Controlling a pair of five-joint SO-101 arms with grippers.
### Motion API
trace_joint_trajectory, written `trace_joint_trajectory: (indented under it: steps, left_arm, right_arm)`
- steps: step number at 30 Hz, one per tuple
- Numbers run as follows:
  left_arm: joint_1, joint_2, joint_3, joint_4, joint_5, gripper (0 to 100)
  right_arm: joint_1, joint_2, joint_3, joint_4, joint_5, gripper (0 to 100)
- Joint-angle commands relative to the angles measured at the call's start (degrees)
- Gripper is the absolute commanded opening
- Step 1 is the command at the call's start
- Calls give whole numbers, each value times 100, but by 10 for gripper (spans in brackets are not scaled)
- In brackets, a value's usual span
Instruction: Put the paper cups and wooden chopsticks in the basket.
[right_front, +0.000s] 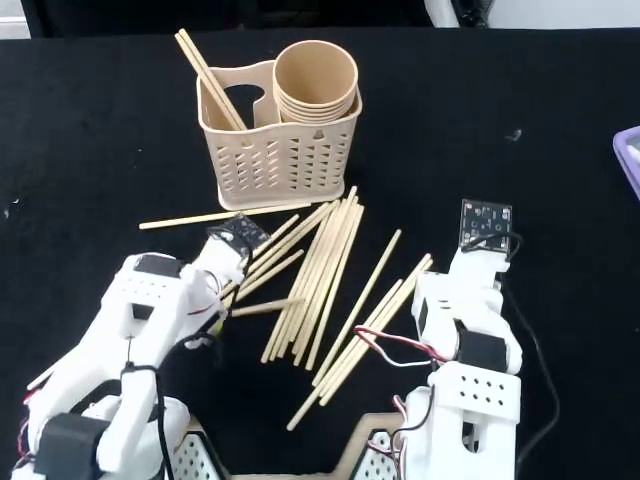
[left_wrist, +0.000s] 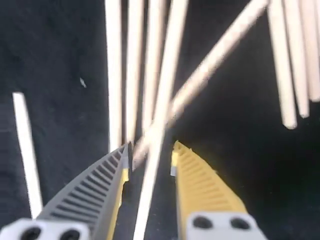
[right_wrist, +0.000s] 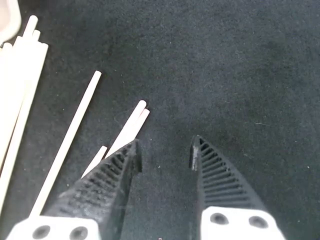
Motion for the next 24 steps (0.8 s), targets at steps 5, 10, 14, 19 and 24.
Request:
trace_joint_trajectory:
  steps: [5, 10, 14, 19, 24]
  left_arm:
    - [-31, 202, -189, -369, -62, 141]
    - [-13, 211, -57, -466, -53, 17]
    - [31, -70, -101, -44, -53, 29]
    - [40, -844, -92, 492, -62, 30]
    - [40, -1864, -92, 1240, -387, 30]
  right_arm:
    - [26, -110, -22, -123, -35, 178]
    - [26, -110, -22, -123, -35, 178]
    - [26, -110, -22, -123, -35, 178]
    - [26, -110, -22, -123, -35, 178]
    - [26, -110, -22, -123, -35, 178]
